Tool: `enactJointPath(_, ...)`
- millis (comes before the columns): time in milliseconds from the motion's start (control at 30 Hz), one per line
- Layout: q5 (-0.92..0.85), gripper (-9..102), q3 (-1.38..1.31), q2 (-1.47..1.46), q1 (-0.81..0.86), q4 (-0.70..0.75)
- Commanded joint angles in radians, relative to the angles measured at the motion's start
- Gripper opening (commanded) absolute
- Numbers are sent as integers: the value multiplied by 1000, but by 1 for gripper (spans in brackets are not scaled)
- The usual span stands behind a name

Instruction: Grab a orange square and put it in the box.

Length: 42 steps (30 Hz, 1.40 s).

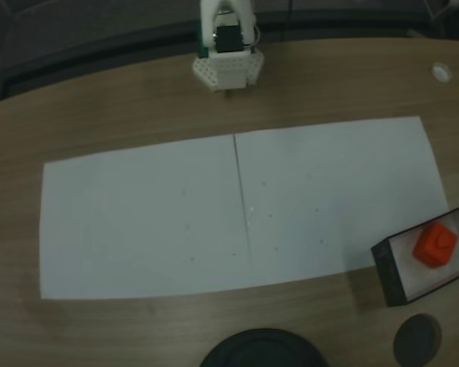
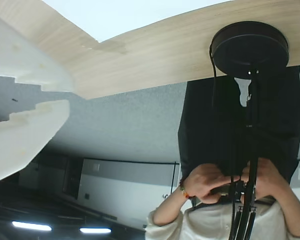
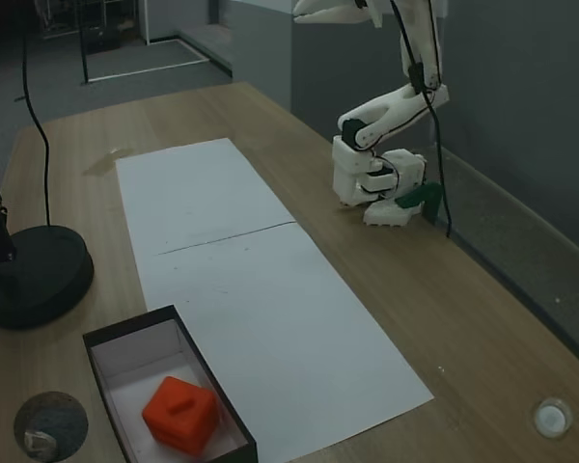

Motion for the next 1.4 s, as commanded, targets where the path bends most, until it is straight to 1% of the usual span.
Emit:
enactJointPath(0,-21,0,195,235,5,-37)
enactJointPath(133,-37,0,382,434,5,-61)
enactJointPath(300,-38,0,526,594,2,-117)
enactJointPath(500,-130,0,583,609,6,-209)
enactJointPath(567,-137,0,617,609,6,-268)
enactJointPath(667,-137,0,729,611,6,-399)
enactJointPath(800,-126,0,968,611,6,-535)
enactJointPath(933,-124,0,1216,612,8,-614)
enactJointPath(1100,-11,0,1425,612,8,-646)
enactJointPath(1200,8,0,1488,612,8,-627)
enactJointPath(1367,8,0,1536,612,-3,-555)
